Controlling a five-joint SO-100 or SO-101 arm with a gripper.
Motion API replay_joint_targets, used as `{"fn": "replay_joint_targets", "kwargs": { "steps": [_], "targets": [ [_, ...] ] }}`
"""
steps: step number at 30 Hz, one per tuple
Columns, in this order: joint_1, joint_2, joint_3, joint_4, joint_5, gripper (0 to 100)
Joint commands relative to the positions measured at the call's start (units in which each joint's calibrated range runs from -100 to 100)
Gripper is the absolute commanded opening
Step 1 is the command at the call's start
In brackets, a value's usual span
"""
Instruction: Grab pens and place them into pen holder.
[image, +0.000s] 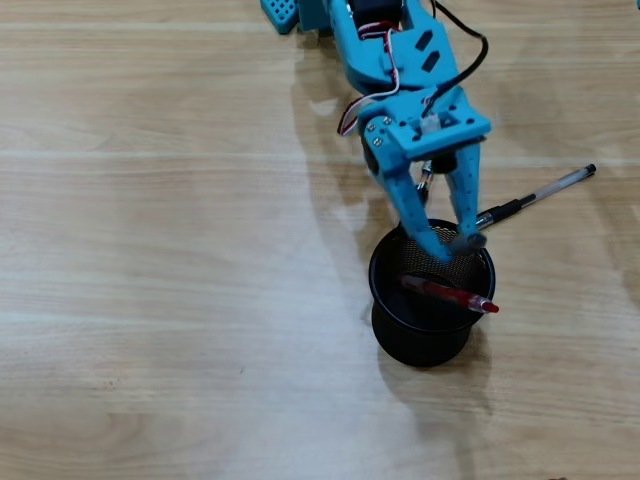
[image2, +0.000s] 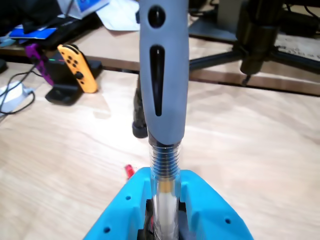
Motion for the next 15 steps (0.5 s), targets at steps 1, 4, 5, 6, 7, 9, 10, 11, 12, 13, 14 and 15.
{"fn": "replay_joint_targets", "kwargs": {
  "steps": [1,4,5,6,7,9,10,11,12,13,14,15],
  "targets": [
    [1.9,0.2,0.3,-1.1,-0.3,2],
    [2.2,1.0,0.5,-1.1,-0.3,3],
    [2.4,1.1,0.5,-1.1,-0.3,3],
    [2.6,1.2,0.5,-1.1,-0.3,3],
    [2.6,1.4,0.5,-1.1,-0.3,3],
    [2.6,1.6,0.5,-1.1,-0.3,5],
    [2.6,1.6,0.5,-1.1,-0.3,7],
    [2.5,1.6,0.5,-1.1,-0.2,9],
    [2.4,1.6,0.5,-1.1,-0.2,12],
    [2.3,1.6,0.5,-1.1,-0.1,14],
    [2.3,1.6,0.4,-1.1,0.0,16],
    [2.3,1.6,0.4,-1.1,0.0,16]
  ]
}}
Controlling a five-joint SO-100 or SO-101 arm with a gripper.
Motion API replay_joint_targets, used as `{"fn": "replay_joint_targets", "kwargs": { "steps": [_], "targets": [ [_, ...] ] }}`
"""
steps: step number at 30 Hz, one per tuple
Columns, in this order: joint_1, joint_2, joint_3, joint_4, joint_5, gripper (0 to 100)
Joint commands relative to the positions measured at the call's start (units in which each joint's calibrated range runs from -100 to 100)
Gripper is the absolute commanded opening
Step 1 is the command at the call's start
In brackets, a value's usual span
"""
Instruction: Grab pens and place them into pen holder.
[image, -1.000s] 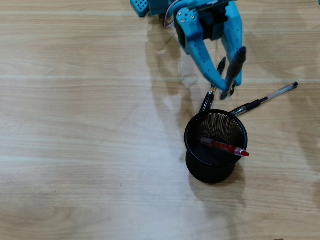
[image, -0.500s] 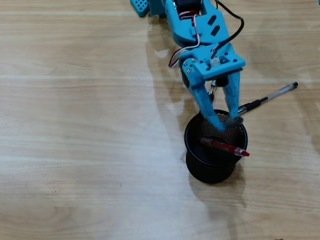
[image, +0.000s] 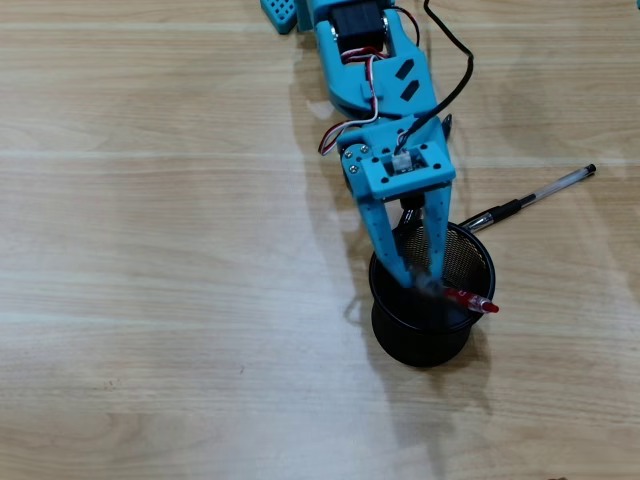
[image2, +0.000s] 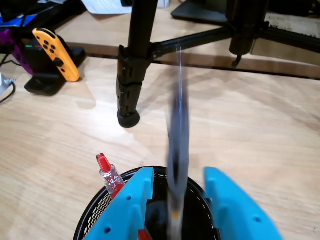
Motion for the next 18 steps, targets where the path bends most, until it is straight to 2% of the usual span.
{"fn": "replay_joint_targets", "kwargs": {
  "steps": [1,9,18],
  "targets": [
    [0.3,-0.6,-0.6,-1.1,0.0,16],
    [0.0,-3.4,0.2,-0.3,0.2,12],
    [-0.1,-17.1,16.3,-0.3,0.2,2]
  ]
}}
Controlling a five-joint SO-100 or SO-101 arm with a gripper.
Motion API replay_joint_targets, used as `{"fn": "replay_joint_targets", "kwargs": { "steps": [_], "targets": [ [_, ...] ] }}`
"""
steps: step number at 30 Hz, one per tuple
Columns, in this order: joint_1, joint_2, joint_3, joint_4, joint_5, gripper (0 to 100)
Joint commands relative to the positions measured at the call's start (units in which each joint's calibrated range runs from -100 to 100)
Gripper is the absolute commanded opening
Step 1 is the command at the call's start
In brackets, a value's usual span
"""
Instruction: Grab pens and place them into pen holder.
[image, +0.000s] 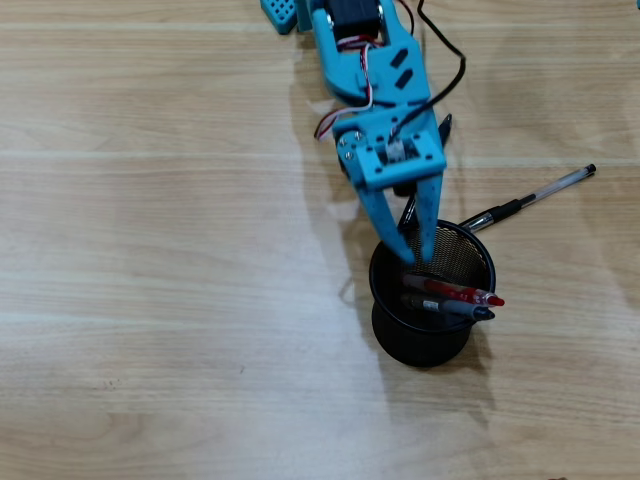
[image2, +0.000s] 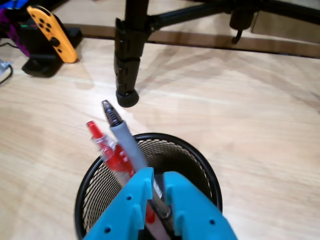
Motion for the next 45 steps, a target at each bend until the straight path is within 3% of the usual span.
{"fn": "replay_joint_targets", "kwargs": {
  "steps": [1,11,19,27,31,40,45],
  "targets": [
    [-0.1,-11.2,6.8,-0.3,0.2,2],
    [-0.1,-32.6,31.0,-0.3,-0.2,2],
    [-0.5,-41.3,40.9,-0.3,-0.3,2],
    [-5.7,-42.0,45.1,1.4,-8.0,2],
    [-9.0,-42.1,41.6,15.0,-8.0,2],
    [-15.1,-38.4,15.9,62.6,-8.1,2],
    [-14.9,-27.6,-0.6,76.2,-8.1,2]
  ]
}}
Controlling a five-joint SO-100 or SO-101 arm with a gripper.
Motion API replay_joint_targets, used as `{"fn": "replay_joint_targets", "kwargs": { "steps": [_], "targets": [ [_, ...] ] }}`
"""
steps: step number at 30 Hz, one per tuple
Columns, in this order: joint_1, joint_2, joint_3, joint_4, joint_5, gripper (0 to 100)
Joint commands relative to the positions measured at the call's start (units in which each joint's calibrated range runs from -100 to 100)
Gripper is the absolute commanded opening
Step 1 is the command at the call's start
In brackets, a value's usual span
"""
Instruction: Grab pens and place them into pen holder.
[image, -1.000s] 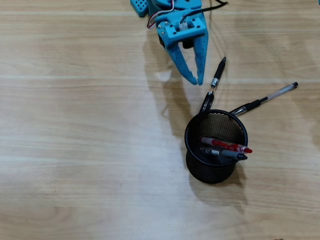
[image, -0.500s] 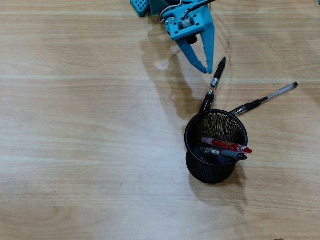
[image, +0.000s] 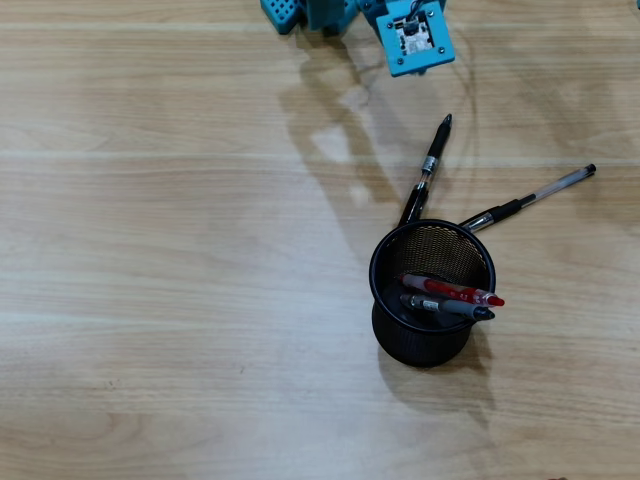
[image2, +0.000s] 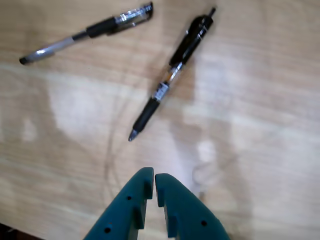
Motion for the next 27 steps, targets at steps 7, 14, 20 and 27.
{"fn": "replay_joint_targets", "kwargs": {
  "steps": [7,14,20,27],
  "targets": [
    [-0.2,23.2,-28.0,9.9,-3.6,2],
    [-2.6,33.7,-33.1,9.9,-8.3,2],
    [-2.6,36.7,-34.3,9.9,-8.7,3],
    [-3.9,37.7,-34.8,9.0,-10.5,17]
  ]
}}
